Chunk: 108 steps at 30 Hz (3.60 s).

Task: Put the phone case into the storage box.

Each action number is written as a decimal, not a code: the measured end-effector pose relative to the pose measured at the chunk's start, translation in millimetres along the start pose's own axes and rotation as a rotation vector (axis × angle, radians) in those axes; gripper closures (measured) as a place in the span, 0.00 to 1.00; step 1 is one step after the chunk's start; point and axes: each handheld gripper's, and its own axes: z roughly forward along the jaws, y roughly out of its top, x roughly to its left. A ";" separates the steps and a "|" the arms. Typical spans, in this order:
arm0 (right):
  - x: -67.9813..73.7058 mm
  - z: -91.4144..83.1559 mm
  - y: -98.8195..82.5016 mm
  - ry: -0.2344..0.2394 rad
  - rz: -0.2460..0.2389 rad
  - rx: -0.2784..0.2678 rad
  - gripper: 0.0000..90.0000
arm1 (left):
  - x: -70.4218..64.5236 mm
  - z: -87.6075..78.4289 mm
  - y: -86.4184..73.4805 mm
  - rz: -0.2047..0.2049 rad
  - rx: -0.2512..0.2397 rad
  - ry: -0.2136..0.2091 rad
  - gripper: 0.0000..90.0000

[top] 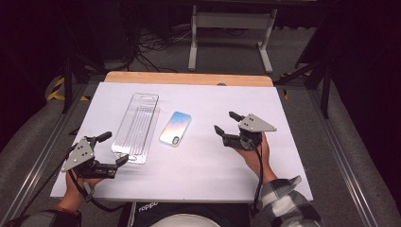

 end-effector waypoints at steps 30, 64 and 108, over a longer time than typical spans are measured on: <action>12.4 171.7 27.7 0.162 0.006 0.280 1.00 | -11.4 1.5 -1.4 0.035 0.030 -0.028 0.07; 38.9 265.5 13.2 0.150 -0.111 0.604 1.00 | -16.4 -1.6 -4.0 0.059 0.050 -0.033 0.08; -3.6 101.8 -27.4 0.256 -0.069 0.716 0.97 | -16.3 -5.2 -4.8 0.069 0.076 0.022 0.08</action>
